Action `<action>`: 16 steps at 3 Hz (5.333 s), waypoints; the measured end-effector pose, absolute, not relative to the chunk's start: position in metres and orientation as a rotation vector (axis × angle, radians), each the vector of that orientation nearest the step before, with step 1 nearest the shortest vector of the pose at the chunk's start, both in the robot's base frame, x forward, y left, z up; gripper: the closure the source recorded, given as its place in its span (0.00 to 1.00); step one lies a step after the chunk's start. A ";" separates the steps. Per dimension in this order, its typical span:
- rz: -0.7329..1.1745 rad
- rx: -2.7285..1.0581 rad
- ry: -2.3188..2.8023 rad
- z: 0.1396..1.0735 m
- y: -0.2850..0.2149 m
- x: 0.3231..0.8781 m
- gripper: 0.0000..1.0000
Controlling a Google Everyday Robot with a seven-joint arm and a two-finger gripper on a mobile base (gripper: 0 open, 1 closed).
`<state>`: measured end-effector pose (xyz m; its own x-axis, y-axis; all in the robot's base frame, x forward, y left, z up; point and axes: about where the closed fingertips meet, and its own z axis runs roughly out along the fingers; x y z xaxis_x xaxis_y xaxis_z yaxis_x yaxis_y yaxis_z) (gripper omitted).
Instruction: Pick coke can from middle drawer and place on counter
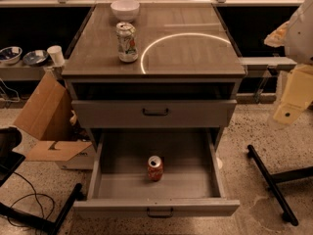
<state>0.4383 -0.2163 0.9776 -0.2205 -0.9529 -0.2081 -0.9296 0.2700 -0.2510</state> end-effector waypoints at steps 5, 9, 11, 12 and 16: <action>0.298 -1.440 2.147 0.781 -0.195 0.451 0.00; 0.555 -1.138 1.818 0.677 -0.122 0.546 0.00; 0.648 -1.091 1.584 0.585 -0.069 0.590 0.00; 0.715 -1.083 1.488 0.533 -0.047 0.601 0.00; 0.882 -1.229 1.469 0.435 0.010 0.580 0.45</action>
Offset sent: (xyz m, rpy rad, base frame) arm 0.0067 0.0055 -0.0302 0.0935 -0.0283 -0.0059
